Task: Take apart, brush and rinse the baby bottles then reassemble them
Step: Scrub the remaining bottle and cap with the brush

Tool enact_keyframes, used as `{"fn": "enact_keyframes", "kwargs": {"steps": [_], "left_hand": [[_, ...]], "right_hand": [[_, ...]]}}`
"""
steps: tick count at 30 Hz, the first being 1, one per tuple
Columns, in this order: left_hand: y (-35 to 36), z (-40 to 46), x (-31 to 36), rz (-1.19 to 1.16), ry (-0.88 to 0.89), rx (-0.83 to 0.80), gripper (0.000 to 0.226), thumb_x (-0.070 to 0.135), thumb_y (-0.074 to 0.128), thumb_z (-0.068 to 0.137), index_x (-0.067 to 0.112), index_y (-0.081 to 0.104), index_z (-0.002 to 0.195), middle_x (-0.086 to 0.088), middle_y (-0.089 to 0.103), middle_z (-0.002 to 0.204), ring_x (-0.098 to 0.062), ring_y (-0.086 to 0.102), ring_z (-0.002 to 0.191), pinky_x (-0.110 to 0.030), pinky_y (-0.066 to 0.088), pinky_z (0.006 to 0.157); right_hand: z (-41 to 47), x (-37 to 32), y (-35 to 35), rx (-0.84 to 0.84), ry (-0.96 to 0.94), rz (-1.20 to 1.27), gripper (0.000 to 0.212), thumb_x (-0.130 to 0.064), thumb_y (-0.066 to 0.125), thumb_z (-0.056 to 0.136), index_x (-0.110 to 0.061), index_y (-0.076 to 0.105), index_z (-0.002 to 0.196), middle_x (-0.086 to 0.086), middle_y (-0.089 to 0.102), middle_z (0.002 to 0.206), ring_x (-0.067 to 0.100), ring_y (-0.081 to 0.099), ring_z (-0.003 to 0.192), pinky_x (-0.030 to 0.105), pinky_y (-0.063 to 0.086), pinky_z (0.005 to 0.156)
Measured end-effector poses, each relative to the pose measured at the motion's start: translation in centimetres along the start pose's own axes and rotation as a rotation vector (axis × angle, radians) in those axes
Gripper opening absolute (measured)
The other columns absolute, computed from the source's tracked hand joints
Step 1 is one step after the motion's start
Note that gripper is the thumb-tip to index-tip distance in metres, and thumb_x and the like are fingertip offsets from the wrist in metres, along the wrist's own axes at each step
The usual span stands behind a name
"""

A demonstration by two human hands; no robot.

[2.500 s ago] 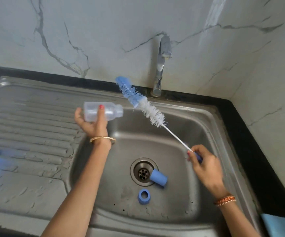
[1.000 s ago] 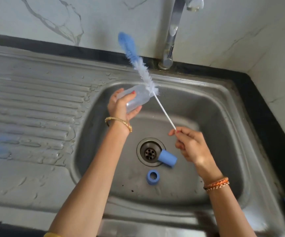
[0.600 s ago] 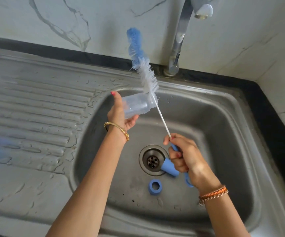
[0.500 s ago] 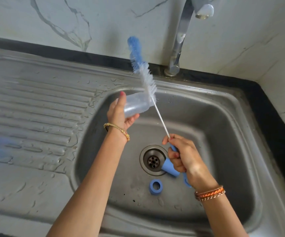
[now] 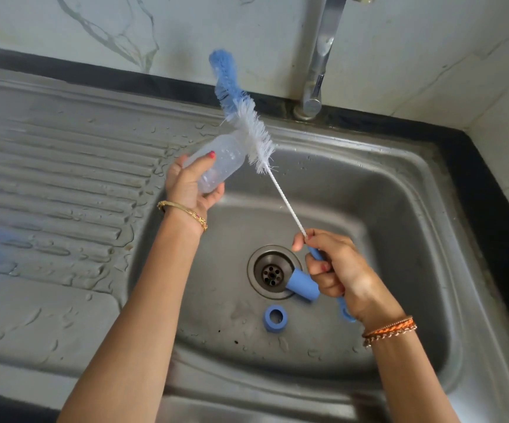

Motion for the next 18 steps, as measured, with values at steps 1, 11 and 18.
{"fn": "enact_keyframes", "kwargs": {"steps": [1, 11, 18], "left_hand": [[-0.1, -0.1, 0.1, 0.002, -0.002, 0.003, 0.017, 0.009, 0.064, 0.082, 0.018, 0.054, 0.091, 0.003, 0.058, 0.086, -0.013, 0.057, 0.077, -0.019, 0.048, 0.052], [0.6, -0.4, -0.3, -0.162, -0.032, -0.079, 0.018, 0.006, 0.058, 0.085, 0.021, 0.052, 0.094, -0.005, 0.056, 0.107, -0.024, 0.058, 0.102, -0.029, 0.058, 0.070], [1.0, -0.6, -0.4, -0.182, -0.072, -0.125, 0.007, 0.015, 0.058, 0.087, 0.018, 0.052, 0.088, -0.003, 0.058, 0.096, -0.022, 0.060, 0.084, -0.029, 0.057, 0.061]], "right_hand": [[-0.1, 0.0, -0.1, -0.016, -0.006, -0.010, 0.034, -0.012, 0.036, 0.093, -0.017, 0.058, 0.068, -0.007, 0.021, 0.045, 0.005, 0.011, 0.036, 0.009, 0.009, 0.038], [-0.1, -0.1, -0.4, 0.022, -0.016, -0.044, 0.033, -0.013, 0.039, 0.094, -0.018, 0.060, 0.070, -0.007, 0.023, 0.045, 0.006, 0.012, 0.038, 0.012, 0.008, 0.039], [-0.2, 0.2, 0.1, -0.005, 0.023, -0.076, 0.035, -0.014, 0.040, 0.094, -0.019, 0.061, 0.067, -0.007, 0.023, 0.044, 0.006, 0.012, 0.038, 0.013, 0.008, 0.039]]}}
Point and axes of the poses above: each hand's wrist, its own z-axis towards the middle knuckle, its own y-axis out of the palm, x = y × z, the point moved 8 cm from there along z, towards the middle knuckle
